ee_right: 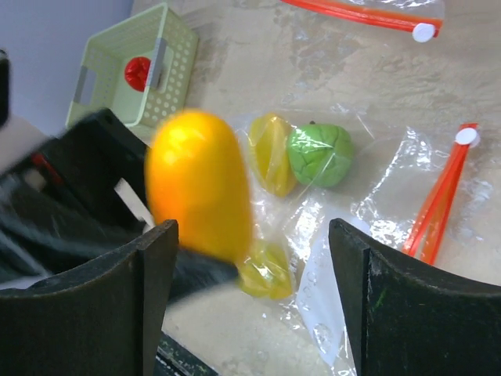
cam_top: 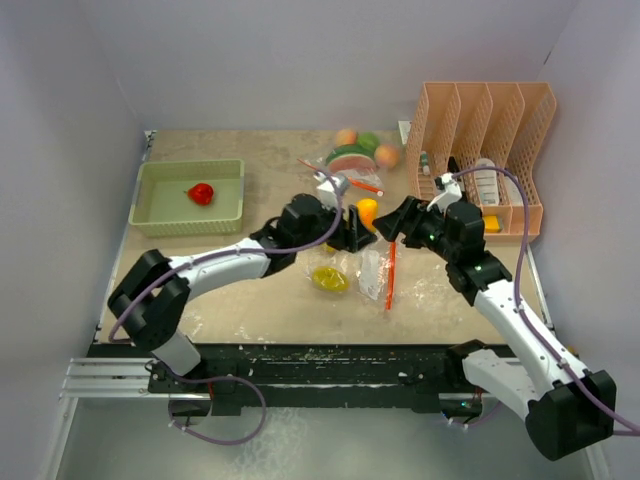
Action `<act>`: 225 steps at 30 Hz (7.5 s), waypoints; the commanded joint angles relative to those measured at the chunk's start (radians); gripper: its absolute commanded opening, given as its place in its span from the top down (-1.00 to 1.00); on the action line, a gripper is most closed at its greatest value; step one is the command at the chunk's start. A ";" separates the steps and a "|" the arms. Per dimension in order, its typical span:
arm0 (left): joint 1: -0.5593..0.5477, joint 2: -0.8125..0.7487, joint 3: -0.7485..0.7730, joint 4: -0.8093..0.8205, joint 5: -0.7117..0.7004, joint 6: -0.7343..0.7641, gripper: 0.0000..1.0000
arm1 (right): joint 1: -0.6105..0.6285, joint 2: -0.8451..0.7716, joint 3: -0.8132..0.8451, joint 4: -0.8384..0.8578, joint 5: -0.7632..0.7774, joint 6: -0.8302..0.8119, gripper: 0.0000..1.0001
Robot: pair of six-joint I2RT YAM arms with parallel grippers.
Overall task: Open the zip-top bag and remove the fake food
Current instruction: Pick up the fake fruit from the zipper food storage bag, then place the fake fruit in the bin, then pick up the fake fruit from the zipper food storage bag.
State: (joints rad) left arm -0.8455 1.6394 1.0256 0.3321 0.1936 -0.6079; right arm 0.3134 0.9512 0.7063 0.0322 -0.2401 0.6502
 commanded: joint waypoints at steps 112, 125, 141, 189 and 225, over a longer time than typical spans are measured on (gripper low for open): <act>0.127 0.111 -0.090 -0.239 -0.195 -0.001 1.00 | 0.008 0.659 -0.247 0.815 -0.540 0.082 0.09; 0.127 0.020 -0.131 -0.246 -0.227 0.000 -0.20 | 0.035 0.593 -0.230 0.766 -0.575 0.019 -0.30; 0.125 -0.393 -0.436 -0.292 -0.299 -0.081 -0.17 | 0.147 0.707 -0.180 0.802 -0.469 0.022 0.39; 0.133 -0.155 -0.373 -0.177 -0.301 -0.061 1.00 | 0.254 0.404 -0.176 0.239 -0.095 -0.153 0.60; 0.126 -0.044 -0.364 0.260 0.135 -0.076 -0.66 | 0.125 0.249 -0.162 0.042 -0.072 -0.187 0.57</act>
State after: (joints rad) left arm -0.6670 1.5234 0.5991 0.4828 0.2882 -0.7052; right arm 0.4400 1.2030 0.5156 0.0479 -0.2871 0.4713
